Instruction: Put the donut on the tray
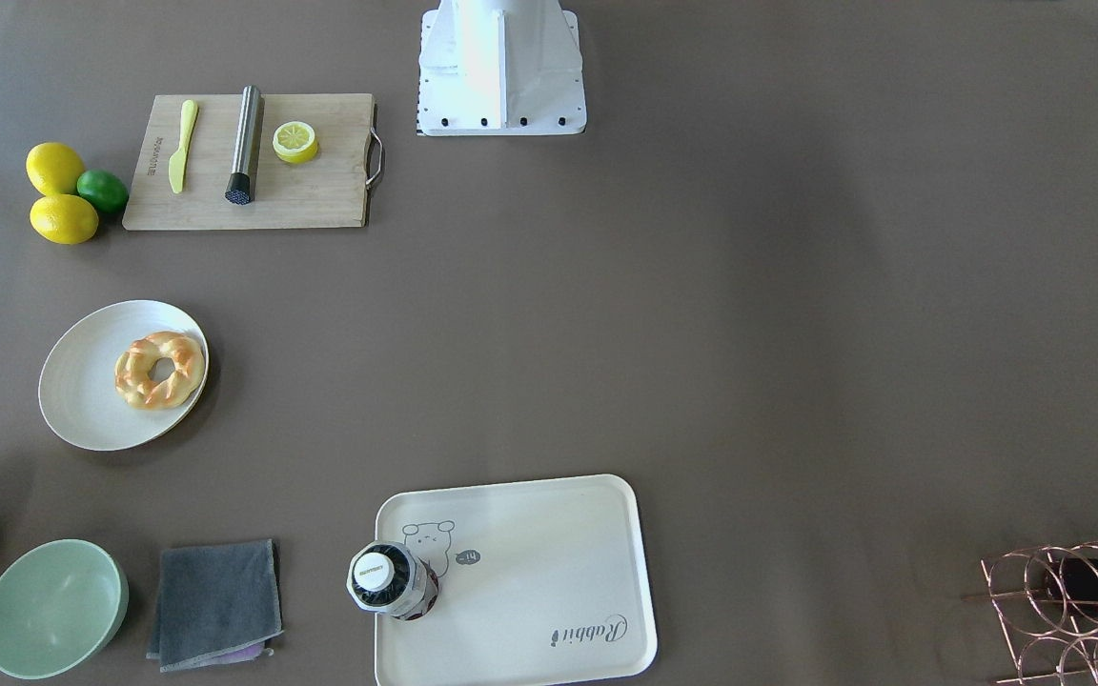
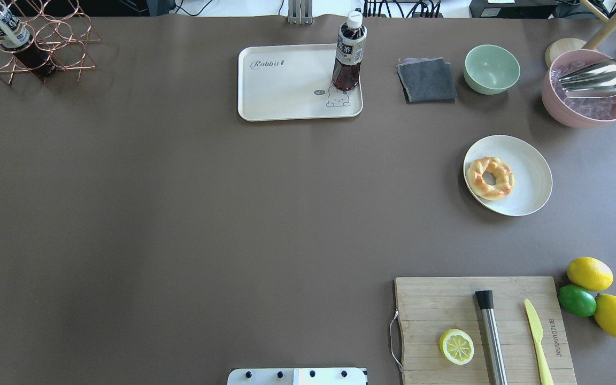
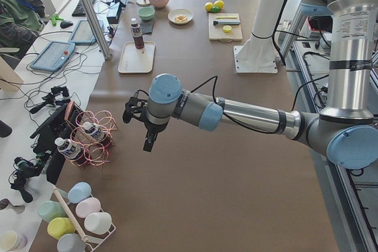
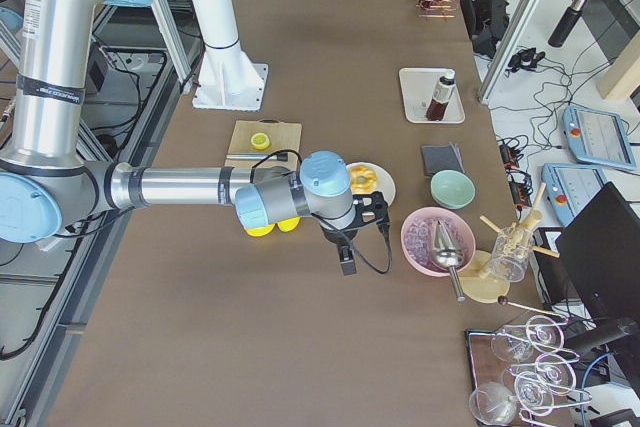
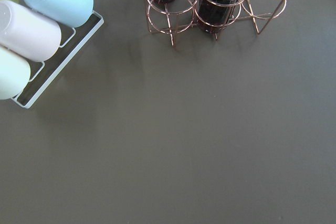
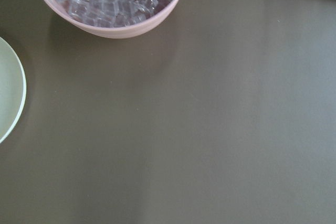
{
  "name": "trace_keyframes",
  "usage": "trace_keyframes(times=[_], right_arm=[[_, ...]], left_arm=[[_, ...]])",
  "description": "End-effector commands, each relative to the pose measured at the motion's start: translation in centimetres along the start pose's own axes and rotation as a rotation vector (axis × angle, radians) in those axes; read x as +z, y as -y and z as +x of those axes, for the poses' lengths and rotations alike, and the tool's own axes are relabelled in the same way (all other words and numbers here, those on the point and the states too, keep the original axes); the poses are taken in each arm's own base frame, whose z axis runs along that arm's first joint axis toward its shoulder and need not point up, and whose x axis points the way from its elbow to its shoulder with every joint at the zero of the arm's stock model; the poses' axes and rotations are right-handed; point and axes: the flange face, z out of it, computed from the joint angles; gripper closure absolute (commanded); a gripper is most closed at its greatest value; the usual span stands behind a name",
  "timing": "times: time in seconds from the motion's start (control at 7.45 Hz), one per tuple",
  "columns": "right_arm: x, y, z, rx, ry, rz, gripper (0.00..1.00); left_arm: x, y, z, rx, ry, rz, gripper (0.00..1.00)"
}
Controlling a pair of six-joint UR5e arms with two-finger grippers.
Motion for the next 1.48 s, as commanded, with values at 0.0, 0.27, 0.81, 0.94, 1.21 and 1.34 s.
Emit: trace_keyframes(times=[0.0, 0.27, 0.81, 0.94, 1.21, 1.34], right_arm=[[3.3, 5.9, -6.0, -0.048, 0.042, -0.022, 0.00], [6.6, 10.5, -15.7, 0.023, 0.057, -0.040, 0.00], [14.6, 9.7, -19.7, 0.144, 0.092, -0.012, 0.02], [18.6, 8.6, -17.6, 0.149, 0.135, 0.022, 0.02], [21.0, 7.1, -18.0, 0.170, 0.176, 0.029, 0.06], [21.3, 6.8, -18.1, 0.170, 0.168, 0.032, 0.19]], left_arm=[[2.8, 3.8, 4.0, 0.028, -0.039, -0.026, 0.01], [5.4, 6.2, 10.8, -0.026, -0.094, -0.034, 0.00], [7.1, 7.1, 18.6, -0.126, -0.204, 0.012, 0.00], [7.0, 7.1, 18.7, -0.124, -0.205, 0.013, 0.00], [6.6, 7.6, 19.2, -0.116, -0.209, 0.023, 0.00], [6.6, 7.9, 19.4, -0.113, -0.211, 0.025, 0.00]])
